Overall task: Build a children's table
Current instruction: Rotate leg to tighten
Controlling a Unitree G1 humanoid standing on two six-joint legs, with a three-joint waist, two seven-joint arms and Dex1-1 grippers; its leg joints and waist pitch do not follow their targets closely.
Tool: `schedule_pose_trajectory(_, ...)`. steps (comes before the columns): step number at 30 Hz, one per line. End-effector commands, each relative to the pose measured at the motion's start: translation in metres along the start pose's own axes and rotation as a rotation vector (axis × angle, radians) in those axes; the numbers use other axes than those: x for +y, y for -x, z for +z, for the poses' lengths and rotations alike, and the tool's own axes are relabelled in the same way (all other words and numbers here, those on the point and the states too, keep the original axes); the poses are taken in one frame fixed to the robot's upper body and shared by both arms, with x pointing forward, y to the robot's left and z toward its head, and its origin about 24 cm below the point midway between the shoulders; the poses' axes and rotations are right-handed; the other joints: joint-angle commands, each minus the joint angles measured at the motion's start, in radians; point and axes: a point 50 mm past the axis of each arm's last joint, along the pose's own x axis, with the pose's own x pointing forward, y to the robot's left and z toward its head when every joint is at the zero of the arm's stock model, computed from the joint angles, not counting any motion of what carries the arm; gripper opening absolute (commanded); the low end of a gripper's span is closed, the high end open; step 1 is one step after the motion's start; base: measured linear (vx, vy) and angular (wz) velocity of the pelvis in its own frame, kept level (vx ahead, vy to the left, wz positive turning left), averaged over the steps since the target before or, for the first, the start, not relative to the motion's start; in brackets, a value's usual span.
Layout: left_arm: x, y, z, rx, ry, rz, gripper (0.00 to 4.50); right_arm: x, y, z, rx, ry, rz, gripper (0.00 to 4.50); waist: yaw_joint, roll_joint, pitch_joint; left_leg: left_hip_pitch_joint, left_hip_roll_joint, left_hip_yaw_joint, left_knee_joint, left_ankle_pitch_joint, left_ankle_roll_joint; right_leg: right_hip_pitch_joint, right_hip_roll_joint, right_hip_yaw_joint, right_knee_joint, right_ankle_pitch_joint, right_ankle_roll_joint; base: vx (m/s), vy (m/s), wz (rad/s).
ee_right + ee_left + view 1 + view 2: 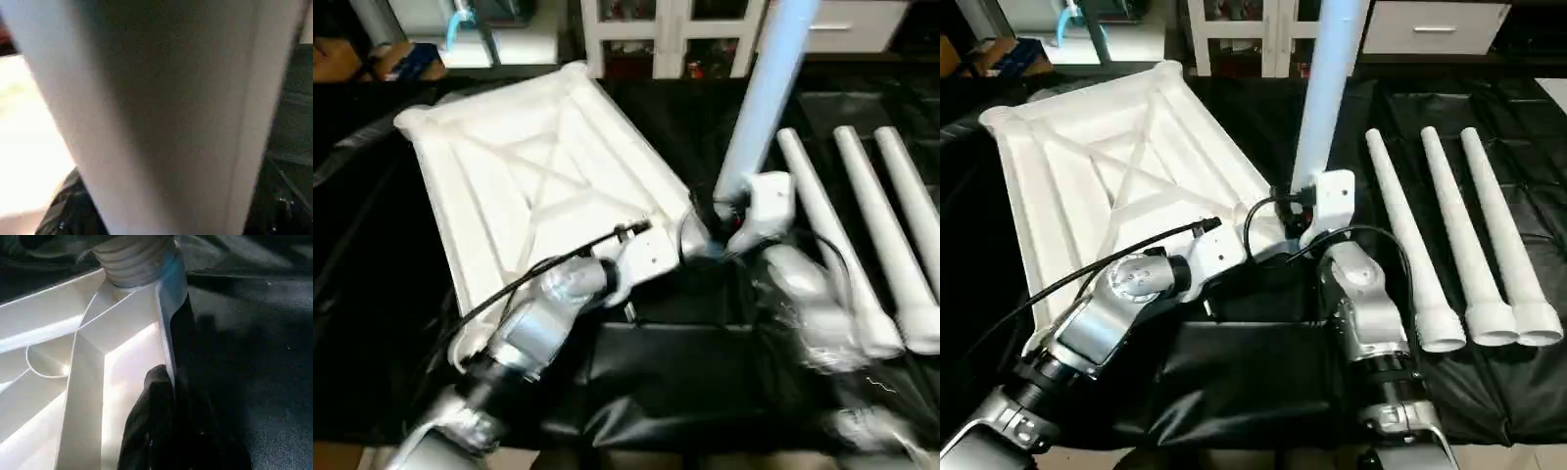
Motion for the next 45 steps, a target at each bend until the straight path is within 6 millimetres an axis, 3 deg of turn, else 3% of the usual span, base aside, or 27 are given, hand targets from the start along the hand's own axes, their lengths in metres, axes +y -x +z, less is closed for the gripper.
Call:
schedule_pose_trajectory(1,-0.022,0.004,-0.018,0.007,0.008,-0.161,0.00,-0.002,0.008,0.017,-0.038,0.019,0.094,3.13,0.011,-0.014,-0.058,0.035,0.081,-0.045,-0.080,-0.281,0.078,0.037,-0.047,0.028,-0.058,-0.190,-0.185,0.000,0.000,0.00)
schedule_pose_trajectory(3,-0.018,0.013,-0.024,0.009,0.020,-0.163,0.00,-0.008,0.021,0.024,-0.033,0.079,0.169,3.18,0.011,-0.010,-0.058,0.032,0.078,-0.040,-0.076,-0.248,0.101,0.034,-0.048,0.028,-0.054,-0.174,-0.211,0.026,-0.012,0.03)
schedule_pose_trajectory(5,-0.014,0.021,-0.028,0.012,0.030,-0.158,0.00,-0.016,0.032,0.028,-0.022,0.135,0.190,3.46,0.014,-0.012,-0.063,0.026,0.079,-0.040,-0.069,-0.183,0.121,0.040,-0.052,0.027,-0.045,-0.124,-0.234,0.000,0.000,0.00)
schedule_pose_trajectory(10,-0.008,0.033,-0.039,0.046,0.029,-0.155,0.00,-0.029,0.054,0.031,0.015,0.180,0.229,3.46,0.032,-0.006,-0.062,0.030,0.081,-0.036,-0.061,-0.109,0.171,0.039,-0.049,0.026,-0.036,-0.048,-0.259,0.000,0.000,0.00)
schedule_pose_trajectory(13,-0.008,0.035,-0.040,0.047,0.027,-0.159,0.00,-0.029,0.059,0.028,0.039,0.182,0.245,3.46,0.034,-0.005,-0.059,0.030,0.083,-0.037,-0.064,-0.128,0.165,0.038,-0.049,0.025,-0.038,-0.077,-0.256,0.000,0.000,0.00)
schedule_pose_trajectory(16,-0.009,0.036,-0.041,0.044,0.027,-0.167,0.00,-0.027,0.060,0.024,0.054,0.156,0.255,3.32,0.028,-0.006,-0.052,0.031,0.082,-0.039,-0.072,-0.213,0.124,0.037,-0.051,0.026,-0.052,-0.202,-0.237,0.000,0.000,0.00)
schedule_pose_trajectory(18,-0.010,0.035,-0.039,0.040,0.028,-0.172,0.00,-0.022,0.058,0.022,0.052,0.132,0.273,3.23,0.028,-0.005,-0.053,0.032,0.082,-0.040,-0.074,-0.225,0.109,0.036,-0.052,0.028,-0.054,-0.225,-0.229,0.000,0.000,0.00)
schedule_pose_trajectory(23,-0.012,0.034,-0.039,0.034,0.025,-0.180,0.00,-0.018,0.057,0.020,0.054,0.113,0.287,2.85,0.027,-0.006,-0.056,0.030,0.081,-0.040,-0.070,-0.178,0.120,0.037,-0.050,0.027,-0.047,-0.163,-0.234,0.000,0.000,0.00)
schedule_pose_trajectory(32,-0.016,0.034,-0.040,0.039,0.023,-0.191,0.00,-0.014,0.053,0.011,0.076,0.076,0.247,2.15,0.024,-0.006,-0.057,0.028,0.081,-0.040,-0.069,-0.167,0.123,0.037,-0.050,0.026,-0.046,-0.160,-0.237,0.000,0.000,0.00)
schedule_pose_trajectory(36,-0.022,0.023,-0.035,0.054,0.033,-0.188,0.00,-0.022,0.039,-0.006,0.147,0.053,0.041,2.02,0.014,-0.006,-0.052,0.022,0.078,-0.042,-0.074,-0.211,0.093,0.036,-0.051,0.024,-0.051,-0.245,-0.229,0.000,0.000,0.00)
schedule_pose_trajectory(37,-0.027,0.008,-0.027,0.049,0.071,-0.168,0.00,-0.027,0.027,-0.020,0.197,0.023,-0.140,1.99,0.007,-0.003,-0.051,0.031,0.081,-0.041,-0.078,-0.257,0.059,0.029,-0.052,0.028,-0.058,-0.310,-0.217,0.000,0.000,0.00)
schedule_pose_trajectory(38,-0.029,-0.001,-0.020,0.045,0.084,-0.156,0.00,-0.028,0.021,-0.026,0.214,0.009,-0.239,1.99,0.002,-0.002,-0.048,0.028,0.078,-0.043,-0.079,-0.268,0.046,0.025,-0.050,0.027,-0.060,-0.327,-0.214,0.000,0.000,0.00)
schedule_pose_trajectory(39,-0.031,-0.007,-0.016,0.043,0.090,-0.149,0.00,-0.027,0.015,-0.033,0.233,-0.017,-0.308,1.98,-0.005,-0.002,-0.046,0.026,0.074,-0.049,-0.083,-0.303,0.014,0.027,-0.050,0.024,-0.063,-0.385,-0.196,0.000,0.000,0.00)
schedule_pose_trajectory(41,-0.033,-0.014,-0.010,0.037,0.090,-0.142,0.00,-0.025,0.011,-0.036,0.243,-0.035,-0.356,1.96,-0.009,-0.006,-0.046,0.028,0.075,-0.053,-0.087,-0.359,-0.012,0.026,-0.051,0.024,-0.071,-0.435,-0.164,0.000,0.000,0.00)
schedule_pose_trajectory(43,-0.036,-0.023,-0.002,0.020,0.099,-0.133,0.00,-0.021,0.005,-0.040,0.241,-0.061,-0.404,1.96,-0.013,-0.003,-0.041,0.039,0.071,-0.052,-0.088,-0.428,-0.031,0.010,-0.048,0.026,-0.083,-0.498,-0.131,0.000,0.000,0.00)
schedule_pose_trajectory(44,-0.040,-0.038,0.014,-0.023,0.080,-0.137,0.00,-0.006,-0.011,-0.044,0.223,-0.106,-0.411,1.96,-0.013,-0.004,-0.043,0.040,0.070,-0.054,-0.089,-0.446,-0.037,0.010,-0.049,0.025,-0.084,-0.510,-0.124,0.000,0.000,0.00)
schedule_pose_trajectory(45,-0.040,-0.038,0.014,-0.023,0.080,-0.137,0.00,-0.006,-0.011,-0.044,0.223,-0.106,-0.411,1.96,-0.020,-0.006,-0.039,0.037,0.069,-0.059,-0.092,-0.490,-0.049,0.008,-0.049,0.022,-0.087,-0.545,-0.110,0.000,0.000,0.00)
